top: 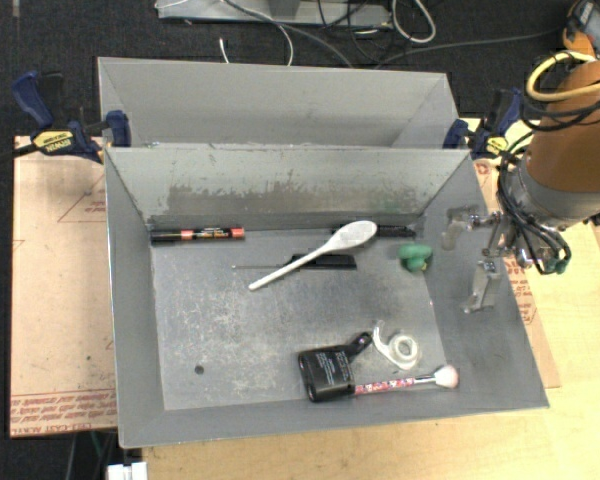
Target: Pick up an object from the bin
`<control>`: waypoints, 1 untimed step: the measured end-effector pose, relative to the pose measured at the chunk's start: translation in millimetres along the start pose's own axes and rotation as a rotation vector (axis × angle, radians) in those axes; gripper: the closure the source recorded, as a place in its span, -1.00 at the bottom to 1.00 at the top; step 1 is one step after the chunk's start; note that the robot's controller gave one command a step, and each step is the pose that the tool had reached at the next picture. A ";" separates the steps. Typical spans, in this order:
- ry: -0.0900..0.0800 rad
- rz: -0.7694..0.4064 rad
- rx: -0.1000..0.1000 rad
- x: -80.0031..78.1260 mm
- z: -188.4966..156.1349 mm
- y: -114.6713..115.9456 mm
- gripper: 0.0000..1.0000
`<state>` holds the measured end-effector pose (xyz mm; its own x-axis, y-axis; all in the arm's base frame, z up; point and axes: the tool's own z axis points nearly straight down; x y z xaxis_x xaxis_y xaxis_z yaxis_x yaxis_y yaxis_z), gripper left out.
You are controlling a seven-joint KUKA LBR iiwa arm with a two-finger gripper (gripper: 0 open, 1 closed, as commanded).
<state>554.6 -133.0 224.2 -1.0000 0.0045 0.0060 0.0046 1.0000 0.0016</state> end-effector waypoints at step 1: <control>-0.008 -0.005 0.002 -1.4 -4.6 1.1 -1.00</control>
Offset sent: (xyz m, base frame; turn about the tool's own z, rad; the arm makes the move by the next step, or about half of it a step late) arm -0.0566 0.0538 -0.1542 0.0560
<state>556.0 -131.9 228.8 -1.0000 -0.0002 -0.0017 -0.0002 1.0000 0.0001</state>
